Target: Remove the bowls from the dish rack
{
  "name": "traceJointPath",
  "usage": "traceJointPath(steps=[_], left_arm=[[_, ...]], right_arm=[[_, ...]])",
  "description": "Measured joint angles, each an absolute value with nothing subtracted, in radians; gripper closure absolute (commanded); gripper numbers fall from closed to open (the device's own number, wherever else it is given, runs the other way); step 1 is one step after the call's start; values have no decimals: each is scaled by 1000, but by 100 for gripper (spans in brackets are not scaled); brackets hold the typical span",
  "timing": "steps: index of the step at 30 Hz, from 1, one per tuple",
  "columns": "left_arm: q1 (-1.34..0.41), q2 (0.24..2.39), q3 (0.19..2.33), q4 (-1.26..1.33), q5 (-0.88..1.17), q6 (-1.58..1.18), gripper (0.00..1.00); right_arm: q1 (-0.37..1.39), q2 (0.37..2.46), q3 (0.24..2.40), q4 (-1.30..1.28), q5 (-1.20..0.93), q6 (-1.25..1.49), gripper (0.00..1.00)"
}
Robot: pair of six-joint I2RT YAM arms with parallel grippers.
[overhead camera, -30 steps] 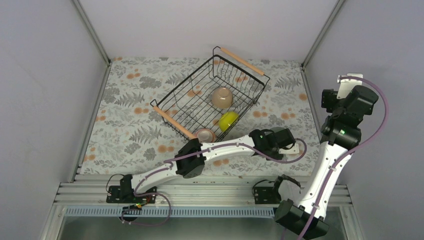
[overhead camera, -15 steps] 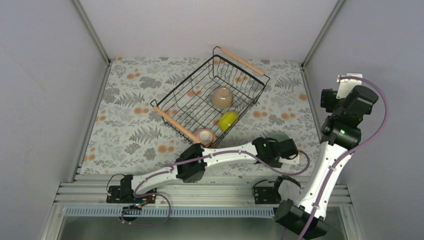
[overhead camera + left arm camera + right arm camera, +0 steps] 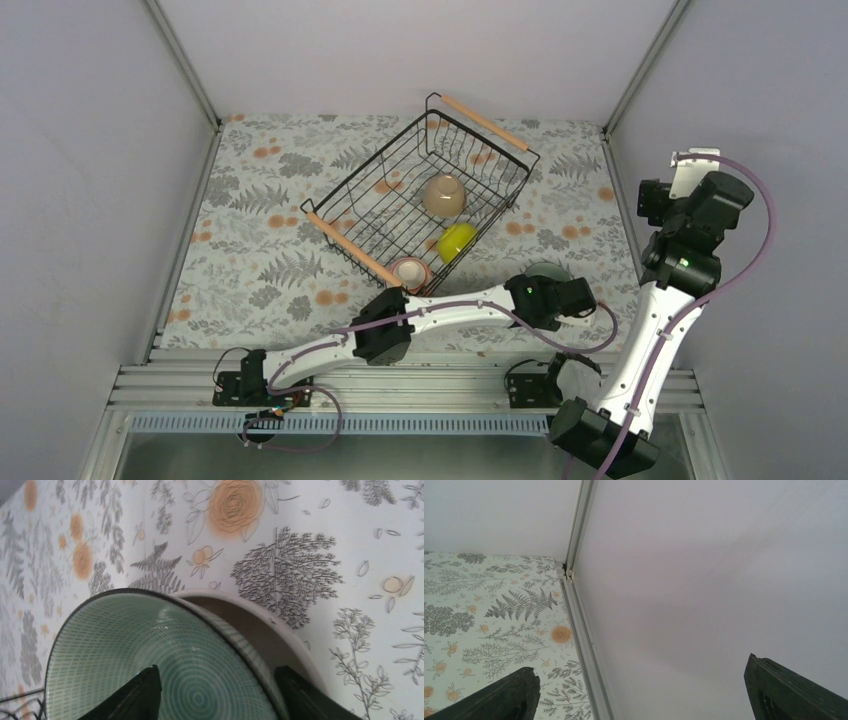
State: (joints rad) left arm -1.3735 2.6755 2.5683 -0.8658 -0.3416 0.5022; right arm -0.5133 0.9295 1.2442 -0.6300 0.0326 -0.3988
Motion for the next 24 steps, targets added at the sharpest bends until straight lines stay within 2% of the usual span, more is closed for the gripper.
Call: traceJointPath(steps=[7,24], left_arm=[[-1370,2675,2574,-873,-374,524,28],[-1371,2671,2596,-897,-403,593,19]], right_arm=[[-513,929,1233,-632,27,-399,0],[-514,939,1232,-632,6,-396,0]])
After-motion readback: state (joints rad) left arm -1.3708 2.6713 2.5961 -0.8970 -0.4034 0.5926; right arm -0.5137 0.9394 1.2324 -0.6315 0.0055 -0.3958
